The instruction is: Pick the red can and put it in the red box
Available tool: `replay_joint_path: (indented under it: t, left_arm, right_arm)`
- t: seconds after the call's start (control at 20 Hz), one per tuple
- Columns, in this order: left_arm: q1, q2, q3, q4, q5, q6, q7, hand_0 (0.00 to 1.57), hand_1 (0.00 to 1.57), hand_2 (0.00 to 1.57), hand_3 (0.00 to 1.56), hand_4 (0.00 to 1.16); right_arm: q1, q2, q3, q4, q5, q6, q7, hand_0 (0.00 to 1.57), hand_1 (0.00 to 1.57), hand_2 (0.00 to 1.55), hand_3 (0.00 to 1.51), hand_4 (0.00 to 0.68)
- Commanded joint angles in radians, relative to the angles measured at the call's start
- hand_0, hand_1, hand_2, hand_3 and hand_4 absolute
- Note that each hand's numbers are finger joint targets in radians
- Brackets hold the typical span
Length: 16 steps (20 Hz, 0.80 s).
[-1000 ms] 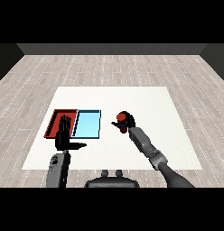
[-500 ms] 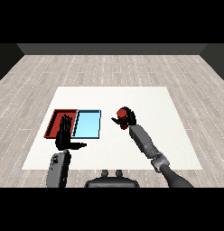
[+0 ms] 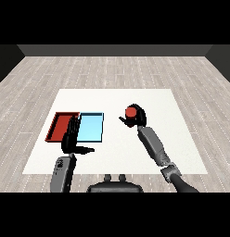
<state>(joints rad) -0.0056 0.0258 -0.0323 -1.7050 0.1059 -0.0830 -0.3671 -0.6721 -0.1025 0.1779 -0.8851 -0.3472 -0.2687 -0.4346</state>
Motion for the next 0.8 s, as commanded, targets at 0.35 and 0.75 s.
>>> replay_joint_path:
  t: [0.35, 0.75]
  left_arm:
    - [-0.028, -0.025, -0.193, -0.055, -0.088, 0.124, 0.142, 0.0, 0.0, 0.0, 0.0, 0.0]
    - [-0.187, -0.026, -0.282, 0.055, -0.114, 0.246, 0.238, 0.0, 0.0, 0.0, 0.0, 0.0]
  right_arm:
    - [0.185, 0.079, 0.128, -0.425, 0.141, -0.157, 0.135, 1.46, 1.46, 1.42, 1.39, 0.633]
    - [0.283, 0.101, 0.169, -0.594, 0.22, -0.166, 0.143, 1.42, 1.42, 1.42, 1.4, 0.63]
